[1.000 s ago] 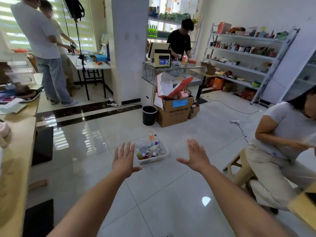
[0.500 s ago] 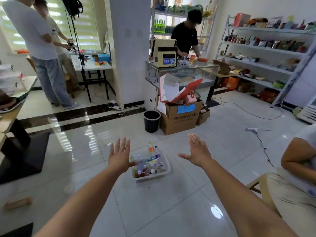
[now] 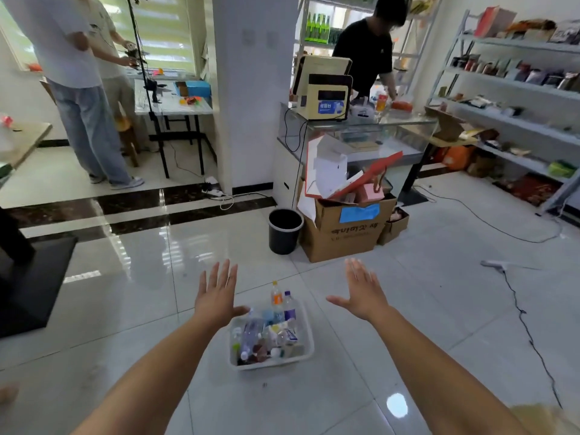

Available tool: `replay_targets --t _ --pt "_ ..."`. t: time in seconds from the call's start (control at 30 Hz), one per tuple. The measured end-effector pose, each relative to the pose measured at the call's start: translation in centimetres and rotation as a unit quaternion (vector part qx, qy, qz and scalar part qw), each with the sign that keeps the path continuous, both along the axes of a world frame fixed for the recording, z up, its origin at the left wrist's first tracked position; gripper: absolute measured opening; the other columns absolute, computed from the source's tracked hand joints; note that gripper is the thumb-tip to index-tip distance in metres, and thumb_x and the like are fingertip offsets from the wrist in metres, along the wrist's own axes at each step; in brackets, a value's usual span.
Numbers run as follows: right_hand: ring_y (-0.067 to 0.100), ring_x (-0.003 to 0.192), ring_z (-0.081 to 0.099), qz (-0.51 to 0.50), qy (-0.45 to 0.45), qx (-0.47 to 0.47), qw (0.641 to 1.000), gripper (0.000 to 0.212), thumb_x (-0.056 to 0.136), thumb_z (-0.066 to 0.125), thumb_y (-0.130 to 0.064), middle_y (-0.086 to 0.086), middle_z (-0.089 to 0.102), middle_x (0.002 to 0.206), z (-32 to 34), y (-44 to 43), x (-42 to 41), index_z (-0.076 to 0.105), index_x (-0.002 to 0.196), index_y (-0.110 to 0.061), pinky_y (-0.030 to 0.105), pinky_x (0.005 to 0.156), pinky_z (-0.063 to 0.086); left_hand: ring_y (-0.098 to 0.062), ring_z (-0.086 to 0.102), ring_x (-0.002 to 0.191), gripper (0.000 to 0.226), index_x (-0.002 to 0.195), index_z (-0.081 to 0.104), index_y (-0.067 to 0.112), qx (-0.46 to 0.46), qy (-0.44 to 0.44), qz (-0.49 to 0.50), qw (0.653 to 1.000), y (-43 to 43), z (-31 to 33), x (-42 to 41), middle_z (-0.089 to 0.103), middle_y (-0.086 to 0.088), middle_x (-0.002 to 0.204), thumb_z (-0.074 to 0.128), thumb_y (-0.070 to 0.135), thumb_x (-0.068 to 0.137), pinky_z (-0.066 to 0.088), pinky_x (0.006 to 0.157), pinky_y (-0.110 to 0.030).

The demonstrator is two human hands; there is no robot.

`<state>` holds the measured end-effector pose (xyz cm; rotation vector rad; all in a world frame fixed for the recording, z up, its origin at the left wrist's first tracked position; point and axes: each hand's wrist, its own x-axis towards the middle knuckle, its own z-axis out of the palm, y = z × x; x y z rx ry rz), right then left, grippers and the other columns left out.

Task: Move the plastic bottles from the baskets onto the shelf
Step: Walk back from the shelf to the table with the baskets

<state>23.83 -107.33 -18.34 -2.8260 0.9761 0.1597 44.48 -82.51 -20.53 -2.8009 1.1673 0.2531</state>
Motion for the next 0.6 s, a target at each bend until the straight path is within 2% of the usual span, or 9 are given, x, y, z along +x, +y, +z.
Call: replay_targets --t 0.23,0.33,0.37,0.47,0.6 --pt "0.022 0.149 -0.011 0.01 0.016 0.016 1.0 0.106 0.084 0.043 -0.073 0.007 -0.012 0.162 -4.0 -9.2 8.1 -0.01 0.153 -0.014 0.042 0.12 -0.004 -0.03 -0.021 0.146 0.104 0.15 -0.02 0.013 0.029 0.013 0.01 0.999 -8.4 -3.3 8.0 -0.025 -0.008 0.158 0.041 0.068 0.088 -0.013 0.117 -0.048" --pt "0.023 0.15 -0.01 0.021 0.038 0.024 0.999 0.109 0.078 0.032 -0.08 0.008 -0.011 0.162 -6.4 -12.3 10.7 -0.009 0.153 -0.012 0.043 0.12 -0.002 -0.028 -0.02 0.147 0.105 0.151 -0.019 0.014 0.036 0.018 0.018 0.999 -11.1 -5.8 10.4 -0.024 -0.007 0.159 0.041 0.07 0.086 -0.012 0.117 -0.047" --pt "0.023 0.15 -0.009 0.024 0.04 0.027 0.999 0.11 0.077 0.03 -0.081 0.008 -0.01 0.162 -7.7 -13.5 11.7 -0.009 0.153 -0.012 0.043 0.12 -0.002 -0.028 -0.019 0.147 0.105 0.151 -0.02 0.015 0.038 0.018 0.023 0.999 -12.1 -7.1 11.4 -0.024 -0.007 0.159 0.041 0.071 0.086 -0.012 0.117 -0.047" --pt "0.022 0.15 -0.009 0.036 0.043 0.043 0.997 0.105 0.084 0.042 -0.073 0.007 -0.01 0.162 -13.0 -16.8 14.8 -0.009 0.153 -0.013 0.042 0.12 -0.002 -0.028 -0.02 0.147 0.104 0.15 -0.021 0.016 0.045 0.026 0.045 0.998 -14.9 -12.5 13.8 -0.025 -0.006 0.159 0.04 0.071 0.086 -0.01 0.118 -0.047" --pt "0.022 0.15 -0.008 0.052 0.061 0.051 0.995 0.104 0.085 0.044 -0.072 0.005 -0.01 0.162 -24.2 -20.0 18.2 -0.008 0.154 -0.014 0.041 0.12 -0.002 -0.028 -0.019 0.147 0.105 0.15 -0.021 0.015 0.061 0.036 0.067 0.995 -17.4 -23.1 16.1 -0.025 -0.005 0.158 0.038 0.072 0.086 -0.01 0.118 -0.047"
